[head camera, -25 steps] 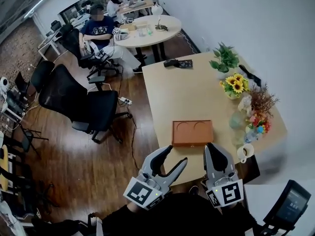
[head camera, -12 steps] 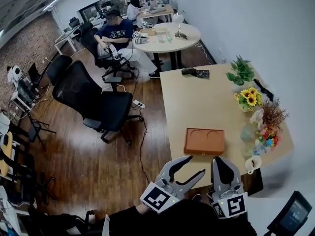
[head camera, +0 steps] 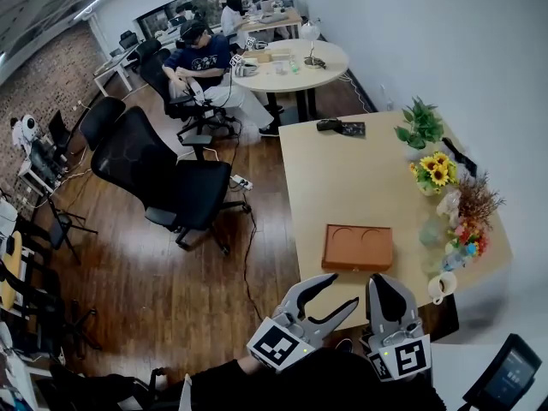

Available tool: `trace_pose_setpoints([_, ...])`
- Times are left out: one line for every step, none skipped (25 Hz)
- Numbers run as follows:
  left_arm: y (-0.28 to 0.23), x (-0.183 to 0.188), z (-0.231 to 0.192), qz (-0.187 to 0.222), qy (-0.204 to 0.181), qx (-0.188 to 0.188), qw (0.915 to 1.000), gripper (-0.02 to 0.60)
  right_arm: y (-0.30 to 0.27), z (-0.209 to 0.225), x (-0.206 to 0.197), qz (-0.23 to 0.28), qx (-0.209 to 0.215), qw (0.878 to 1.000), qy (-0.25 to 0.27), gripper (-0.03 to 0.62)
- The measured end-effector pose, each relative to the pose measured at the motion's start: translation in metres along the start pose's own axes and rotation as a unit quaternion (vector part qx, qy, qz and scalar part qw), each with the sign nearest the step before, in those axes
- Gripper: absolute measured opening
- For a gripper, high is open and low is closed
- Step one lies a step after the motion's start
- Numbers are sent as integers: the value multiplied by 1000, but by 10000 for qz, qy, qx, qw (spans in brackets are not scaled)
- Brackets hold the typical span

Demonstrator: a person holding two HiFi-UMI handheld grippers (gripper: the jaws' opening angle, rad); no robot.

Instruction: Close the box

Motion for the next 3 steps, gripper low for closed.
trace_pose_setpoints([1, 0, -1, -10, 15, -1, 10000, 218, -1, -1, 0, -3, 4, 10000, 0, 14])
trace_pose_setpoints([2, -1, -1, -22, 32, -1, 10000, 218, -2, -3, 0, -7, 9, 10000, 1, 14])
trace_pose_setpoints([3, -1, -2, -34, 48, -2, 10000, 218, -2, -4, 0, -12, 13, 10000, 2, 14])
Point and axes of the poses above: the fingertips, and each gripper's own axes: y backward along the fingers, z to its right, x out of its top, the point moved 3 cm from there along y, backward along the fingers, and after that the axes turned 3 degrees about -y, right-handed, at the moved point
